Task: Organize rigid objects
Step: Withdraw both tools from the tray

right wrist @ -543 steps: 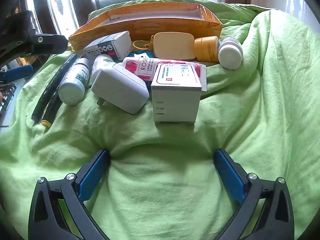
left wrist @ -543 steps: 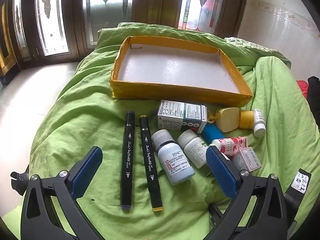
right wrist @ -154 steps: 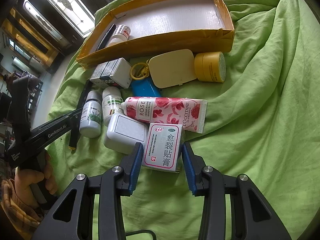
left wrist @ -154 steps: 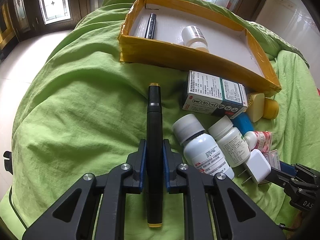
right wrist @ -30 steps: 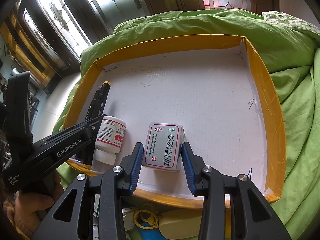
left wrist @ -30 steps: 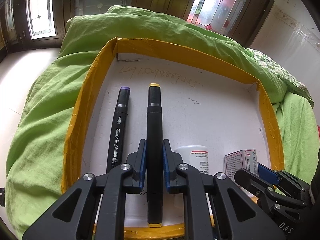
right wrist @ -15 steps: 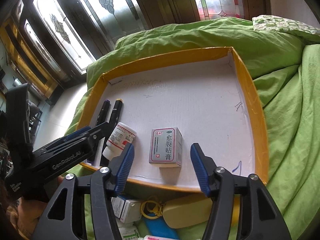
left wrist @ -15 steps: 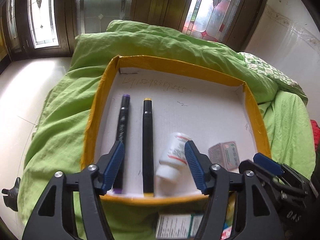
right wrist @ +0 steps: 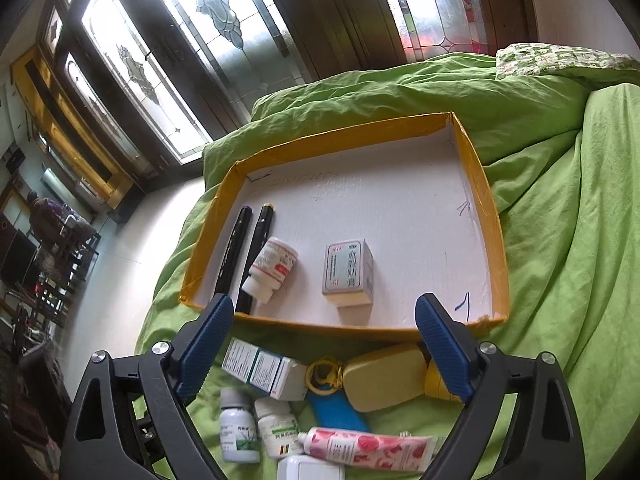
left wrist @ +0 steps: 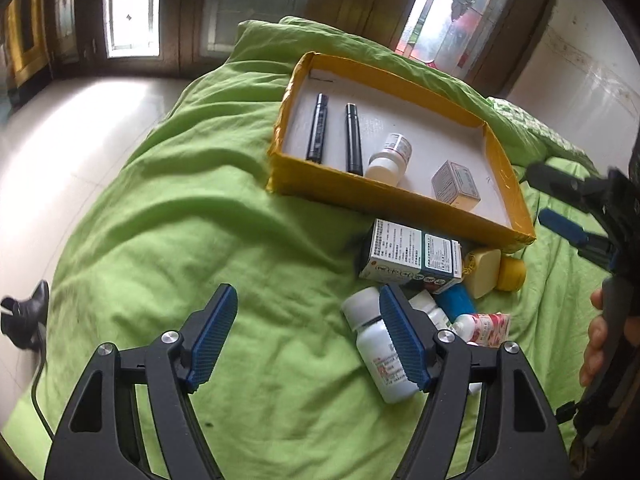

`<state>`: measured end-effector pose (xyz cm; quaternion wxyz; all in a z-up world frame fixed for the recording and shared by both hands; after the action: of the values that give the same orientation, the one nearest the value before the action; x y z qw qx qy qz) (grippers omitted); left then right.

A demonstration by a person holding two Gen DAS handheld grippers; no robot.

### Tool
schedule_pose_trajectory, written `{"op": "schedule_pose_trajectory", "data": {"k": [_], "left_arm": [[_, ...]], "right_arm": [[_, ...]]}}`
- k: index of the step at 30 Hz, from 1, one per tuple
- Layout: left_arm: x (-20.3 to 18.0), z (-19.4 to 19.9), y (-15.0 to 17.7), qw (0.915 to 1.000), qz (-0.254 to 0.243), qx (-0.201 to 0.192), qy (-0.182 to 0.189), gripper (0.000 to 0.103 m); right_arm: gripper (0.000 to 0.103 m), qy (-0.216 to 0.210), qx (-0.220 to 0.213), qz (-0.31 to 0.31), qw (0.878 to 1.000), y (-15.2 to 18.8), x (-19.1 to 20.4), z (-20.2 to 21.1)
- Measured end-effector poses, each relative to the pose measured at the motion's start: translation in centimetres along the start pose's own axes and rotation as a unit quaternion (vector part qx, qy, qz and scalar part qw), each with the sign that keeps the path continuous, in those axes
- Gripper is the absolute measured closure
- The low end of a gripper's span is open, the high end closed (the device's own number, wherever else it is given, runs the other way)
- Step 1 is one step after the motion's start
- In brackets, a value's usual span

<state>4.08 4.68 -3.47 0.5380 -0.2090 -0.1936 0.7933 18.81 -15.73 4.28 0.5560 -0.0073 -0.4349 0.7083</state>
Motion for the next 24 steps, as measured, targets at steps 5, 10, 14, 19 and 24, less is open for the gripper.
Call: {"op": "schedule_pose_trajectory", "data": {"k": [5, 10, 14, 19, 24], "left_arm": [[0.1, 1.0, 0.5, 0.9996, 0.010, -0.026, 0.008, 0.028], [-0.2, 0.2, 1.6, 0.9998, 0.010, -0.005, 0.015, 0.027], [-0.1, -0.3, 1.9, 0.9994, 0.020, 0.010, 0.026, 0.027], [0.9, -0.8, 2.4, 0.9981, 0.047, 0.028, 0.027, 0.027], [0.9, -1.0, 2.7, 0.9982, 0.044, 0.033, 0.024, 0.024]], "right_arm": [[0.005, -0.005, 0.008, 0.013, 1.000, 2.0, 0.4, 2.0], [0.001, -0.009, 0.022, 0.003, 1.000, 5.1, -0.8, 3.9], [0.001, -0.006, 0.038, -0.007, 0.999, 7.3, -1.8, 4.9], [0.001, 0.003, 0.039, -0.016, 0.999, 8.3, -2.6, 5.6], [0.001, 0.007, 0.029, -0.021, 0.999, 8.3, -2.7, 6.1]]}}
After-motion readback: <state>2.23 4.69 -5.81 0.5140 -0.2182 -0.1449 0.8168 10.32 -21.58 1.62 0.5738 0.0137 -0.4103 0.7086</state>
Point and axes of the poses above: each gripper's, at about its wrist camera, not at the fingertips, and z roughly against the way its jaws point, x to its left, y to its underside, the point moved 4 cm from there along -z, roughly the way its jaws point, and after that the axes turned 8 degrees about -y, right-handed, at the moved point
